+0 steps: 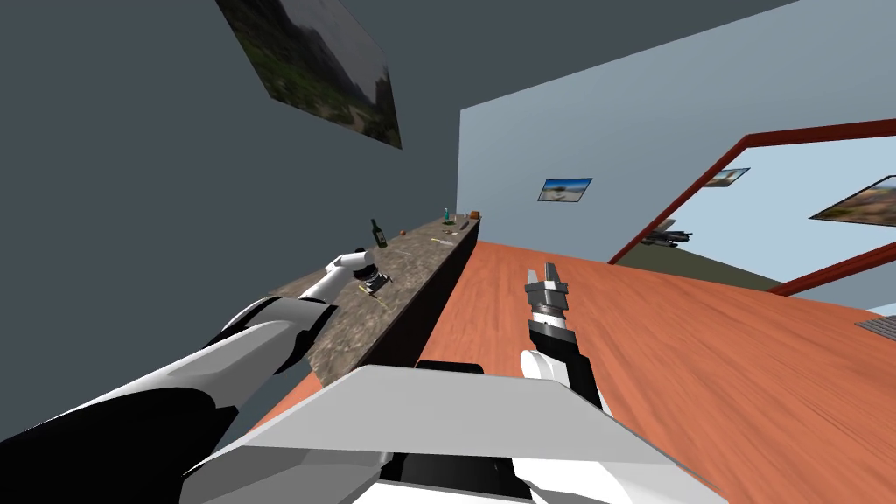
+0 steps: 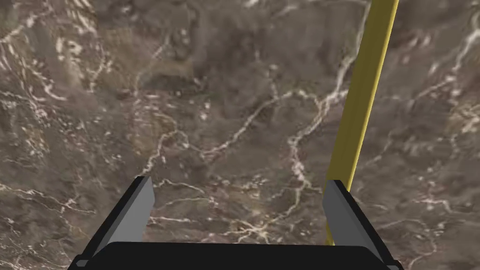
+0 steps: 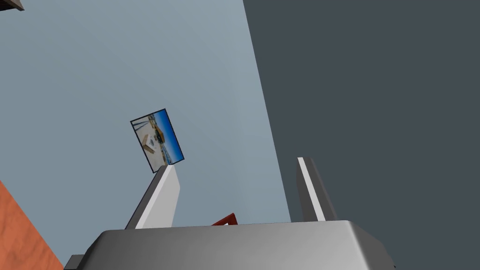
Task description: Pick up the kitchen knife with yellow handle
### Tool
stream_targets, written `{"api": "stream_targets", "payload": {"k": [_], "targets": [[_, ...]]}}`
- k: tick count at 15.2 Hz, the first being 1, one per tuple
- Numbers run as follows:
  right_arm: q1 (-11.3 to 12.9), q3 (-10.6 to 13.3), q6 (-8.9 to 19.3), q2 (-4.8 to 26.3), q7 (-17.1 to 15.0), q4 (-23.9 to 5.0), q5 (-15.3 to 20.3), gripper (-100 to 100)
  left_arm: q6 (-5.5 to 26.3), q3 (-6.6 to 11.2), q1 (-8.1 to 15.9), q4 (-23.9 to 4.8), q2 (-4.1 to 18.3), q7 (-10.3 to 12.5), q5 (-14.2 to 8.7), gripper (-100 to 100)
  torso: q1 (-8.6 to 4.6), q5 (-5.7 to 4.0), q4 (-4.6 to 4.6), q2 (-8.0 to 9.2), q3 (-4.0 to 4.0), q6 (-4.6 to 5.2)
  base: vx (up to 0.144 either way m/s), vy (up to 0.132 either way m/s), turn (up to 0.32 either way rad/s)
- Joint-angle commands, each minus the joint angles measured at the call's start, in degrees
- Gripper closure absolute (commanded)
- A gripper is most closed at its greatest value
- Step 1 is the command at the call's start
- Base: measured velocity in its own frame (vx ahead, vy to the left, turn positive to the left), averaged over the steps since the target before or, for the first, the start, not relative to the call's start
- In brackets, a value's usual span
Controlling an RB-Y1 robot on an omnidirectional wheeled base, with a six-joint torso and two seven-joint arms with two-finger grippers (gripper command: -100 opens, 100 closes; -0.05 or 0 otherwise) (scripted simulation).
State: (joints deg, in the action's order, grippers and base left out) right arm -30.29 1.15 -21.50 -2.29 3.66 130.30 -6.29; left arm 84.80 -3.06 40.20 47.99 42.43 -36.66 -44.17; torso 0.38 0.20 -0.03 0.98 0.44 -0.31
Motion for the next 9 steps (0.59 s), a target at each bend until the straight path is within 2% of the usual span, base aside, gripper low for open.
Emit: {"api": "stream_targets", "payload": {"k": [1, 2, 3, 5, 6, 7, 8, 9], "targets": [[0.00, 0.00, 0.00, 0.00, 0.00, 0.00, 0.00, 0, -0.48, -0.15, -0.01, 0.32, 0.03, -0.75, 0.06, -100, 0.00, 0.00, 0.00, 0.00, 0.00, 0.00, -0.214, 0.042, 0.006], [0.00, 0.00, 0.00, 0.00, 0.00, 0.00, 0.00, 0, -0.26, -0.04, 0.04, 0.26, -0.01, -0.29, 0.00, -100, 0.04, 0.02, -0.01, 0.10, 0.05, -0.09, -0.131, 0.022, 0.007], [-0.01, 0.00, 0.00, 0.00, 0.00, 0.00, 0.00, 0, -1.95, 0.04, -1.31, -0.87, -0.43, -0.83, 0.49, -100, 0.01, 0.01, -0.01, -0.03, -0.01, -0.08, -0.012, -0.001, -0.118], [-0.02, 0.00, 0.00, 0.00, 0.00, 0.00, 0.00, 0, -2.92, 0.10, -2.11, -1.56, -0.68, -1.07, 0.79, -100, -0.12, -0.01, -0.15, -0.62, -0.35, -0.02, 0.067, -0.013, -0.139], [-0.03, 0.00, 0.00, 0.00, 0.00, 0.00, 0.00, 0, -2.44, -0.06, -1.07, -2.07, -0.62, -1.22, 0.68, -100, -0.15, -0.01, -0.21, -0.85, -0.48, -0.04, 0.051, -0.011, -0.024], [-0.03, 0.00, 0.00, 0.00, 0.00, 0.00, 0.00, 0, -1.31, 0.00, -0.78, -0.40, -0.26, -0.66, 0.30, 100, -0.15, -0.03, -0.22, -0.90, -0.52, -0.05, 0.004, 0.002, 0.102], [-0.04, -0.01, -0.01, 0.00, 0.00, 0.00, 0.00, 0, -0.67, -0.04, -0.25, 0.06, -0.09, -0.50, 0.11, 100, -0.12, -0.03, -0.21, -0.84, -0.49, -0.08, -0.032, 0.008, 0.172], [-0.04, -0.01, -0.01, 0.00, 0.00, 0.00, 0.00, 0, -1.73, -0.07, -0.45, -1.08, -0.35, -0.94, 0.39, 100, -0.09, -0.02, -0.19, -0.74, -0.43, -0.09, -0.025, 0.003, 0.064]]}}
